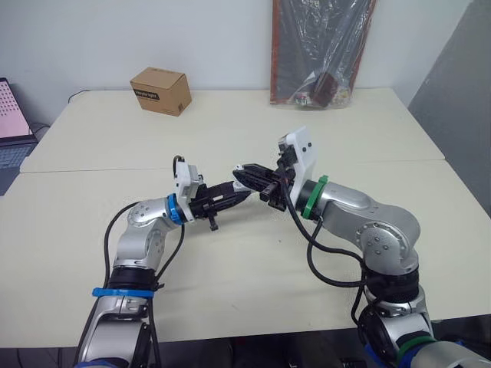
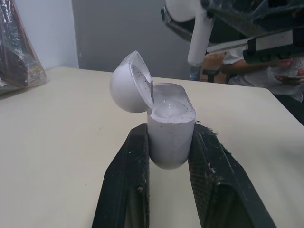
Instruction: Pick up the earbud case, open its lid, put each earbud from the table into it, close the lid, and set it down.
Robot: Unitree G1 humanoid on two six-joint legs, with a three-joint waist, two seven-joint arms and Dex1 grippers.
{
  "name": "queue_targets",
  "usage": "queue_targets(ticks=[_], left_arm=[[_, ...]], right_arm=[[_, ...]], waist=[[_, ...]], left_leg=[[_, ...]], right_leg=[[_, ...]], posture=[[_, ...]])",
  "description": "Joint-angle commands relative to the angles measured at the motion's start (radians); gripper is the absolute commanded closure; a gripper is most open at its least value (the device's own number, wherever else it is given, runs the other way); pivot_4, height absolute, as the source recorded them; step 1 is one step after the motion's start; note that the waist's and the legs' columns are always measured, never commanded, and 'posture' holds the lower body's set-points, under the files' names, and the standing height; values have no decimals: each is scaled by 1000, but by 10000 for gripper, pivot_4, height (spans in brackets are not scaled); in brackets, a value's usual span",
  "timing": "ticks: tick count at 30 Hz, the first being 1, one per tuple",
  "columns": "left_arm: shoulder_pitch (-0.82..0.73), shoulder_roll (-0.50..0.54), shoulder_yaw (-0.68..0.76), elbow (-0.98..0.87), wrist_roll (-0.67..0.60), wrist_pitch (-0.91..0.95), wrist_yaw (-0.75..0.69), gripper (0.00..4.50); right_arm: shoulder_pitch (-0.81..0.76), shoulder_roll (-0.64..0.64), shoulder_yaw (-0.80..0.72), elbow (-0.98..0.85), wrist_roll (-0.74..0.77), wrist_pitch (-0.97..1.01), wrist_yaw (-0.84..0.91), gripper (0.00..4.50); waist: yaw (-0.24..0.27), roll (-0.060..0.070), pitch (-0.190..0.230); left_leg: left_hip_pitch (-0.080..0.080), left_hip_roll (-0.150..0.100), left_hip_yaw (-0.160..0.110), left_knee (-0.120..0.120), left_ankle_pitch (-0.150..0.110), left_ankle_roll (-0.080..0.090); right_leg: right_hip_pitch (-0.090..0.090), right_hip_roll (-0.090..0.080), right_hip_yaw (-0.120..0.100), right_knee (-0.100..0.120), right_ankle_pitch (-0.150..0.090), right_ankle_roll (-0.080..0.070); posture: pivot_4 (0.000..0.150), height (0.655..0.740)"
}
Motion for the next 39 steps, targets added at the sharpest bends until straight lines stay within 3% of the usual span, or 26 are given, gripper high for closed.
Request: queue_targets(ticks=[1,14,25,39], left_arm=[[-20,-3,20,-58,-24,5,21,37516],[24,-34,36,-186,-52,44,144,37516],[43,-143,36,-261,87,-94,429,37516],[64,-188,-3,-304,160,-165,519,37516]], right_arm=[[-26,11,15,-4,-34,-45,-12,41021],[-13,47,36,21,-108,-67,-52,41021],[-13,95,36,35,-147,-45,-111,41021],[-24,100,48,26,-164,37,-131,41021]], waist=[[0,0,0],[0,0,0],[2,0,0],[2,0,0]], left_leg=[[0,0,0,0,0,0],[0,0,0,0,0,0],[0,0,0,0,0,0],[0,0,0,0,0,0]], right_leg=[[0,0,0,0,0,0],[0,0,0,0,0,0],[0,-1,0,0,0,0],[0,0,0,0,0,0]], posture=[[1500,7400],[1500,7400],[1500,7400],[1500,7400]])
